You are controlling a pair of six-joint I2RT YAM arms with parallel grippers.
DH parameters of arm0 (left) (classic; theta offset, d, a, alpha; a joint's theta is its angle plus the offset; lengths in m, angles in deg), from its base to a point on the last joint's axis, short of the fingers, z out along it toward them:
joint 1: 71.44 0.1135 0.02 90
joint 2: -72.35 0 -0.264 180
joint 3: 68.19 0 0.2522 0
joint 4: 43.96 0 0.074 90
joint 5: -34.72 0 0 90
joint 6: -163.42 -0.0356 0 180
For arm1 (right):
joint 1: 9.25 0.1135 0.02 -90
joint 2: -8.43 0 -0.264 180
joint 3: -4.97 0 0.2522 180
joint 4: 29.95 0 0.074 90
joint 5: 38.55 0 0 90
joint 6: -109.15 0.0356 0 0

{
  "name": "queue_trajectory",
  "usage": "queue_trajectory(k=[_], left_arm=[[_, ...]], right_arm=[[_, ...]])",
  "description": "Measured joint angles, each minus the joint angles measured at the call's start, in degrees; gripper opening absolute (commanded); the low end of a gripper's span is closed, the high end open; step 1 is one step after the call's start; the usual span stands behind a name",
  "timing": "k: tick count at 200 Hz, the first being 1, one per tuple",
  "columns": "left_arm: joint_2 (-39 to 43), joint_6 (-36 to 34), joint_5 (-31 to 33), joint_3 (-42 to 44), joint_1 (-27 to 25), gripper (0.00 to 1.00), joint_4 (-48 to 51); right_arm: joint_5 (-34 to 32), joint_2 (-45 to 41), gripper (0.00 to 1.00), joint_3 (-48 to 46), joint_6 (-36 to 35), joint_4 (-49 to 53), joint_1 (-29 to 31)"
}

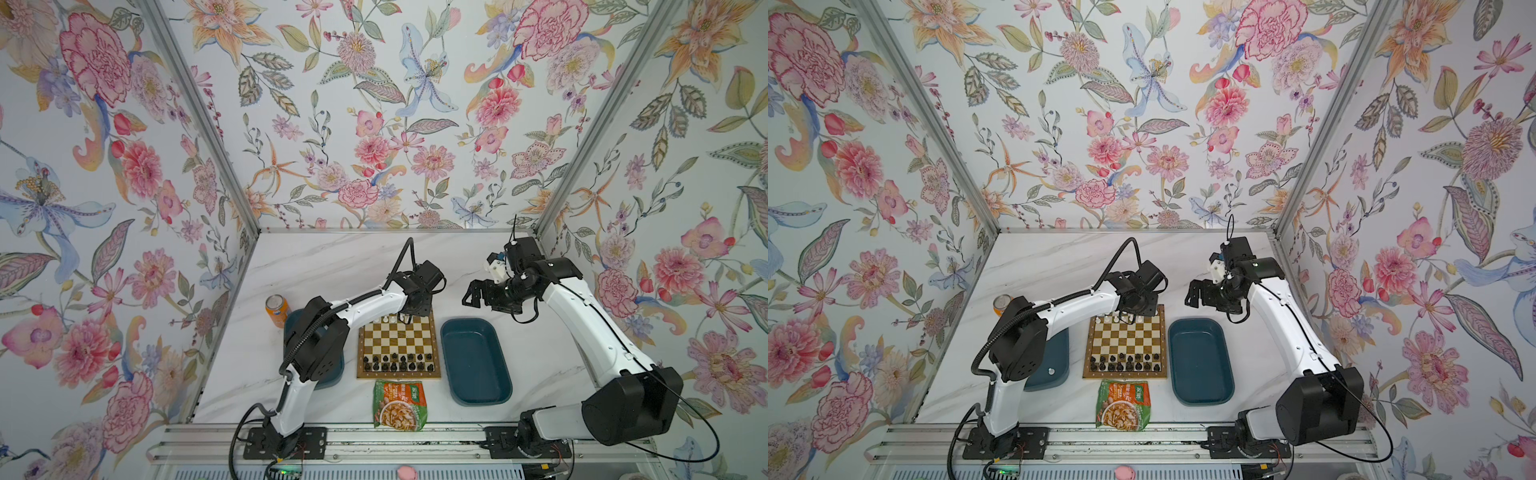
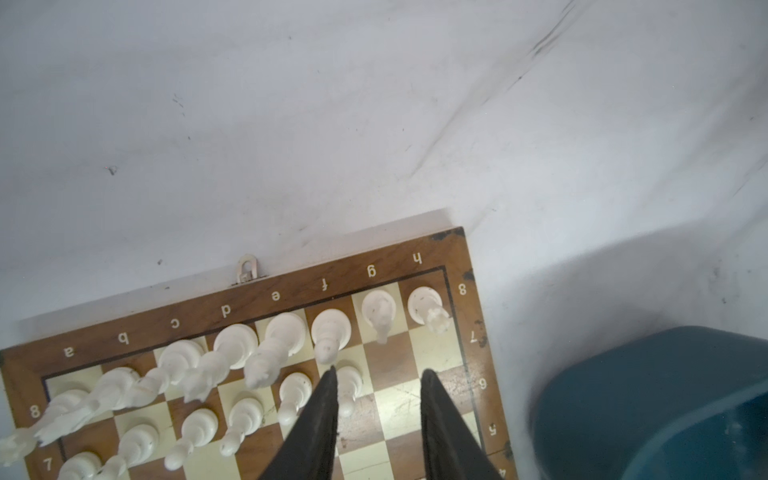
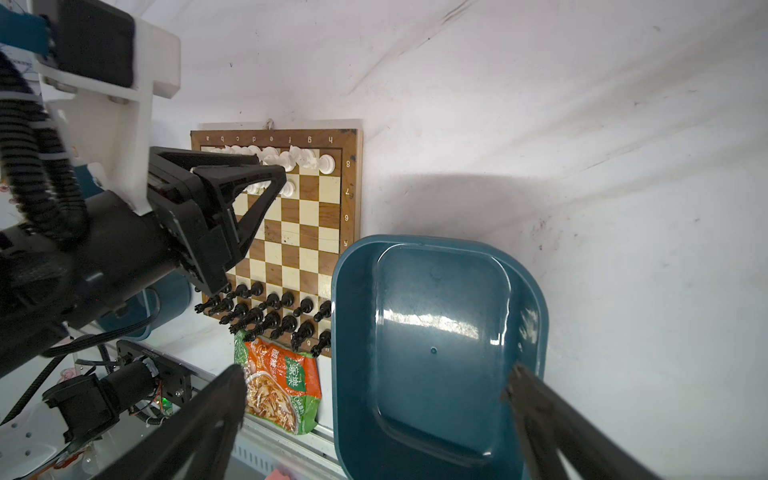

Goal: Set up the chess pieces on the board
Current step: 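Lower the pawn onto the far second row and open the left gripper, then move the left gripper back over the teal tray of white pawns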

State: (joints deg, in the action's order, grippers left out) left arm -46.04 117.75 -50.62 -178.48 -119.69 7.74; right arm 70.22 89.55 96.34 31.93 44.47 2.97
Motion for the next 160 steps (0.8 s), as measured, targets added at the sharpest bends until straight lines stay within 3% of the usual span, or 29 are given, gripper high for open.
queue_trajectory(k=[42,96,160], left_arm=[[9.60,0.24,3.80,4.28,3.58,0.36,1.46],[34.86,4.61,9.60,28.35,13.38,0.37,2.56],[56.59,13.73,11.04,51.10,15.65,0.37,7.17]], right_arm=[[0.11,2.56,0.99,4.04,0.02,-0.11,2.32],[0.17,10.40,0.99,11.06,0.07,-1.03,11.08],[1.05,21.42,0.99,22.40,0.07,-1.60,18.53]])
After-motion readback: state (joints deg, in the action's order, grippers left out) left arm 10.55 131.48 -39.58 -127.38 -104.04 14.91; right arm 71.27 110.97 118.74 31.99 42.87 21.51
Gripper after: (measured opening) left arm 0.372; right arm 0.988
